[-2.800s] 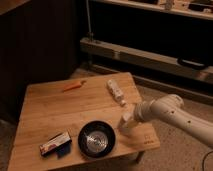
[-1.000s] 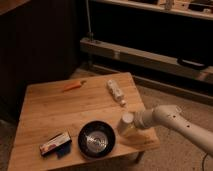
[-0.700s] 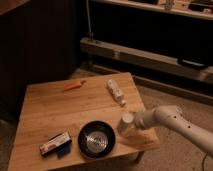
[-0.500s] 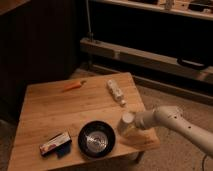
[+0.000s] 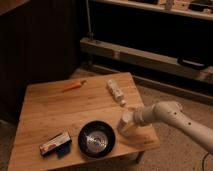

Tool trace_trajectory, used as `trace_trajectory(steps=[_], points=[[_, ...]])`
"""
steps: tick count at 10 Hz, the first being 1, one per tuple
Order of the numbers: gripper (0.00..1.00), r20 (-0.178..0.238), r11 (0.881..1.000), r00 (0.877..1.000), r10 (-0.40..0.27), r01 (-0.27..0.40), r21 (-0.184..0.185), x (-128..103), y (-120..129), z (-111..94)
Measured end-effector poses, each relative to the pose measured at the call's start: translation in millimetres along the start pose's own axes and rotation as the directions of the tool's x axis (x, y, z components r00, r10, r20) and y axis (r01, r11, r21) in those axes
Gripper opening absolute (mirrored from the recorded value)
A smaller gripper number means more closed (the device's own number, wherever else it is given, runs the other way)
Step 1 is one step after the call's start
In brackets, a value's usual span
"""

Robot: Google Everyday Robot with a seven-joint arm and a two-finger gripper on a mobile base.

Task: Pick up the ceramic cup

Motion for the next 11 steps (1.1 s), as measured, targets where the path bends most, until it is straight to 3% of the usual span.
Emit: trace_trajectory(steps=[3, 4, 11], points=[[0.80, 0.009, 1.000, 1.000, -0.014, 0.014, 0.024, 5.6, 2.2, 5.7], [0.75, 0.015, 0.999, 1.000, -0.013, 0.013, 0.032, 4.6, 2.8, 6.7], [0.03, 0.030, 0.998, 1.000, -0.006, 0.004, 0.061, 3.6, 4.7, 13.5]])
